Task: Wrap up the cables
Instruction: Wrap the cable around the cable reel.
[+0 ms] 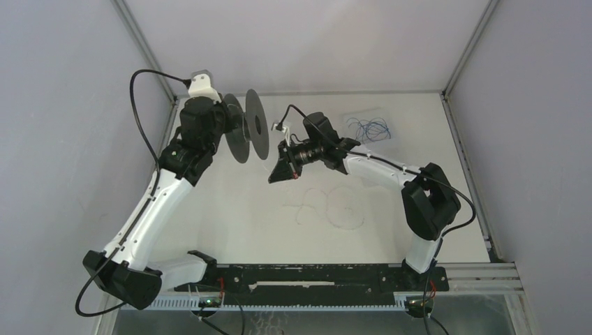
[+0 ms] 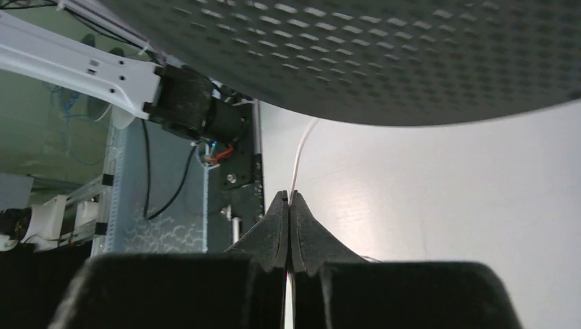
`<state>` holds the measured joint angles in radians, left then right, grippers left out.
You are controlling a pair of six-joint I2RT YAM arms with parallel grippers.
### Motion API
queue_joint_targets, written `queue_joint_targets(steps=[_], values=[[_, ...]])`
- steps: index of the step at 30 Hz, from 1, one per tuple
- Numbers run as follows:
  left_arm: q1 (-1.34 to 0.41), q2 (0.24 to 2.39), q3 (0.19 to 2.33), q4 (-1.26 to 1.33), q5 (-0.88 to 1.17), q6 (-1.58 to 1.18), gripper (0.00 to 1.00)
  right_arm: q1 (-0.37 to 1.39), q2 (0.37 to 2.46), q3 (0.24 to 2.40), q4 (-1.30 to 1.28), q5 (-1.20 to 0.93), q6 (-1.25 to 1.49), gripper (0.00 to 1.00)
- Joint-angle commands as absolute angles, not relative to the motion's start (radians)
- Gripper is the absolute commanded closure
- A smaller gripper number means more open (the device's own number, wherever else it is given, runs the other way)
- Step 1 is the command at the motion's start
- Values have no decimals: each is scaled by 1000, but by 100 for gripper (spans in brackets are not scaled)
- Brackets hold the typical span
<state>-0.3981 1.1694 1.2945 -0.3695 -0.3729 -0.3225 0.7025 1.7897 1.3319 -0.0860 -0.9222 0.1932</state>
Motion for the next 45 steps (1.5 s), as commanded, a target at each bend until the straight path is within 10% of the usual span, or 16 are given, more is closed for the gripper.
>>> queue_joint_targets(steps=[1,21,45], values=[[-413,1165,1332,-265,-481,-313,100,730,1734,1438,-110,-964,215,100],[-569,1134,1157,-66,-570,12,100,678,1791,1905,-423,-989,234,99],[-595,1106,1085,-52,-490,95,100,541,1815,1924,-243,-1166,470,89]])
